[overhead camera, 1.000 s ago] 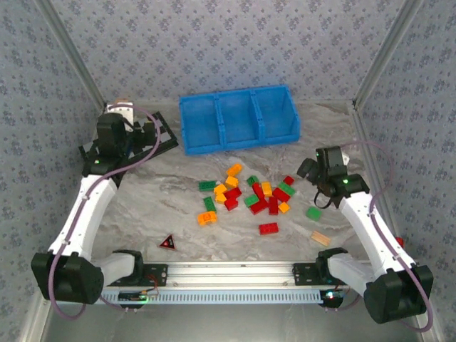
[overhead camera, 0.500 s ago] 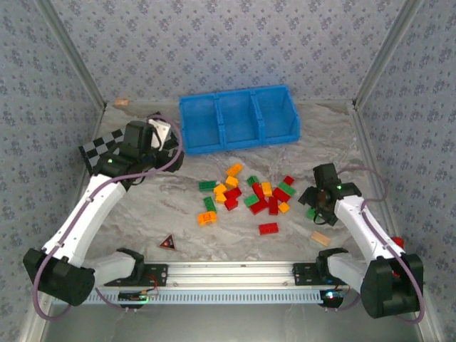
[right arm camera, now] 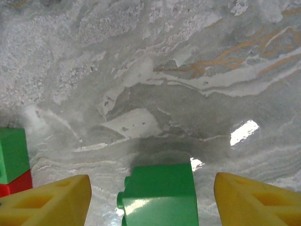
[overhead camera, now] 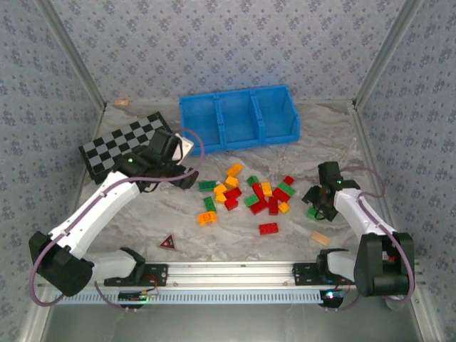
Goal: Sort the legos into containers by color
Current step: Pick up the lego from the bottom-right of the table.
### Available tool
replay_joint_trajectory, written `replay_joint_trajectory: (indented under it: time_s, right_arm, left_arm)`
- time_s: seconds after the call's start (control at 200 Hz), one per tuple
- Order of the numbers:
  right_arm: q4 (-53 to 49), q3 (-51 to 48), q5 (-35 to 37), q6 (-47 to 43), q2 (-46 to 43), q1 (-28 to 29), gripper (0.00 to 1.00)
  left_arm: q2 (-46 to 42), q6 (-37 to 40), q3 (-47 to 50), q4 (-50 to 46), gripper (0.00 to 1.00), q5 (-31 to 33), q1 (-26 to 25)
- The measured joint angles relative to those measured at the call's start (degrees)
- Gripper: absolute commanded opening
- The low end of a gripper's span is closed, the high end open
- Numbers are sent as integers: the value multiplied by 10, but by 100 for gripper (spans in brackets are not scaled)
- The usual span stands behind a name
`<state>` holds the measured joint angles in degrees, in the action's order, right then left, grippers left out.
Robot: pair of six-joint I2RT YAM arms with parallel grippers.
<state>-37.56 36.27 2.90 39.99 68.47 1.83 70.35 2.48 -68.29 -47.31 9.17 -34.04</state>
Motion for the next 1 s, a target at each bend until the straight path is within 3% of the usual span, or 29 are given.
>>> replay_joint_trajectory:
  time_s: [0.4,0.73,0.999]
  right_arm:
    - [43,-21,-30,-26,29,-17,58]
    - [47,-15,-38,-53,58,-21,40]
    - [4,21,-43,-71,49,-22,37]
  left_arm:
    - [78,-24,-20,-23,97,30,-120]
    - [131,-82,-44,-20,97,25,-220]
    - [160,-136,-43,12,97,14,-275]
